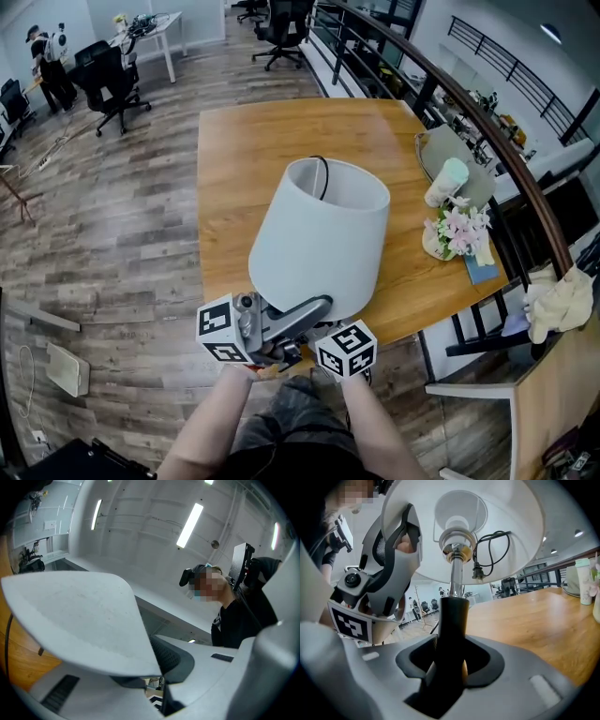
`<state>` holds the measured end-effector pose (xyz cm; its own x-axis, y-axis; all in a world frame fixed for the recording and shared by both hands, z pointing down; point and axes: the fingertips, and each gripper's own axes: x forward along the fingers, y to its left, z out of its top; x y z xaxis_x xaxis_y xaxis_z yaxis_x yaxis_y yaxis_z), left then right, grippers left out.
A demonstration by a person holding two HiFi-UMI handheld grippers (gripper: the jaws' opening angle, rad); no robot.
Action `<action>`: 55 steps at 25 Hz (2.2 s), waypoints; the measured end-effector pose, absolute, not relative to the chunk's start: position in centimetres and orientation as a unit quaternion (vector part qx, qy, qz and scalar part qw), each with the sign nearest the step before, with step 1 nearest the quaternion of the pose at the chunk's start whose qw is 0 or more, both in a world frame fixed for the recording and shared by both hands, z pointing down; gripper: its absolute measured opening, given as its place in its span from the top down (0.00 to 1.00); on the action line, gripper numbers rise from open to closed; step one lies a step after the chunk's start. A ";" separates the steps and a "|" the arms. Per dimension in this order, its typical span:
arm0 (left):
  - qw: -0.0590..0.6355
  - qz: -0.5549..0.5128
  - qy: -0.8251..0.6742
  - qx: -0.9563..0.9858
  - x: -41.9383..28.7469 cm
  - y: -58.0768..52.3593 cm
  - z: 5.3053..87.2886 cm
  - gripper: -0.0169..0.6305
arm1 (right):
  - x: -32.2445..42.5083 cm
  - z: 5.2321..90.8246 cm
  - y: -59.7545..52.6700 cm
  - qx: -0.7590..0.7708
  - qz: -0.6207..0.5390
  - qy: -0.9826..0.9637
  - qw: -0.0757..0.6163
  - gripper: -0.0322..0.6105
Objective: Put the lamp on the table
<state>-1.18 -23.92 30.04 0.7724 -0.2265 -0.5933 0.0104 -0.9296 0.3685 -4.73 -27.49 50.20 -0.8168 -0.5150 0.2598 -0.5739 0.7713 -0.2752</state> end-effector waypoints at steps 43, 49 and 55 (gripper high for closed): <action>0.191 -0.363 -0.086 0.908 -1.4 -33.7 33.2 0.96 | -2.9 53.0 -37.0 0.302 0.135 -0.936 0.124 0.66; 0.196 -0.366 -0.085 0.906 -1.3 -32.8 33.3 0.96 | -2.3 52.6 -36.4 0.328 0.127 -0.927 0.131 0.66; 0.198 -0.365 -0.081 0.906 -1.2 -31.7 33.7 0.97 | -1.8 52.6 -35.6 0.345 0.124 -0.921 0.136 0.66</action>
<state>-1.21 -31.69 33.71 0.7205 -0.2920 -0.6290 -0.0026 -0.9082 0.4186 -1.81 -35.61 52.64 -0.7256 -0.6007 0.3356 -0.6681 0.7318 -0.1349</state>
